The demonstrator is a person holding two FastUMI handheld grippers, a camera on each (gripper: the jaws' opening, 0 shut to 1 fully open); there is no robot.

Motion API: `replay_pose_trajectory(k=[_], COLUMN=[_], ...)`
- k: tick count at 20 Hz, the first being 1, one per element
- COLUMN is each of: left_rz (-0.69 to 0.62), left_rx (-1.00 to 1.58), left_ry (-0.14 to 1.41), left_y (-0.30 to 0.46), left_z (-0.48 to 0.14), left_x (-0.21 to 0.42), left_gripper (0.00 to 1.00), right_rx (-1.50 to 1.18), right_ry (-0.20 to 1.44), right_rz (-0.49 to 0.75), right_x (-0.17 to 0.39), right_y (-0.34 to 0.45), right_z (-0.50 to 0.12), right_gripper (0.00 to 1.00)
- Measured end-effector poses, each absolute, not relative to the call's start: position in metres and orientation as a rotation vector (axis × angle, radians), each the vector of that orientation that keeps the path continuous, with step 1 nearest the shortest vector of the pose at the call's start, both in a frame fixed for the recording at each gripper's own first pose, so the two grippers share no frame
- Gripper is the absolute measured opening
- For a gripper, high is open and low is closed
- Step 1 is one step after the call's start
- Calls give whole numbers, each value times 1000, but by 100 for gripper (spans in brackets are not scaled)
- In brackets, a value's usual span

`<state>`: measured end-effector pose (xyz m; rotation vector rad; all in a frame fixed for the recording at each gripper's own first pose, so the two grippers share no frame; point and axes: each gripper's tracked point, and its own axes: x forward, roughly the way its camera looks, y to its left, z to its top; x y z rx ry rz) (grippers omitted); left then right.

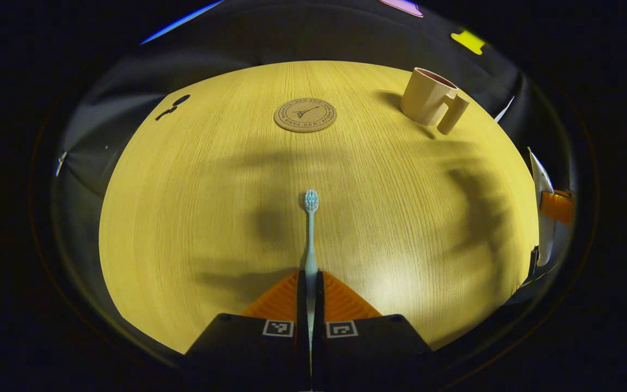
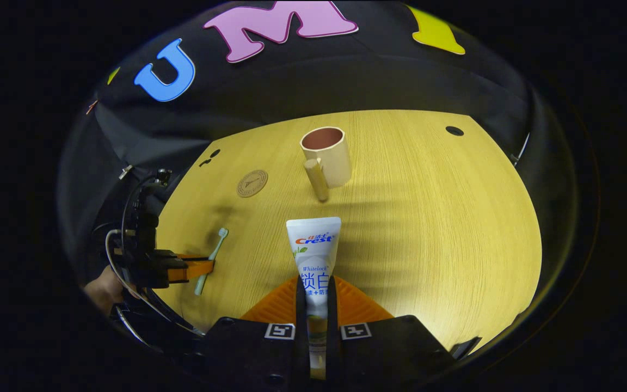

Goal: Put the toothbrush and toothpaste on the desktop into the cup, then pick up the cup and place it on the coaster on the desktop.

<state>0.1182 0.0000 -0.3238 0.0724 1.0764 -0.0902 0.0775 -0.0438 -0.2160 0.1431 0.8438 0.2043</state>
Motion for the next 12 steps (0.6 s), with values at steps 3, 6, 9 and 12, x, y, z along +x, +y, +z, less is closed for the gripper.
replay_pose_trajectory(k=[3,6,9,12], left_rz=[-83,-76,-73,-78], left_rx=[68,64,44,12], left_ry=[1057,1040,995,953], left_y=[-2,-4,-8,-15], left_z=[-324,-322,-313,-294], left_x=[118,114,112,113], left_gripper=[7,7,7,7], right_rx=[153,136,126,122], right_ry=[804,747,680,617], right_rz=[217,231,245,255], right_x=[93,114,134,158], right_y=[-43,-43,-41,-40], right_z=[-200,-177,-151,-127], right_gripper=[15,15,15,16])
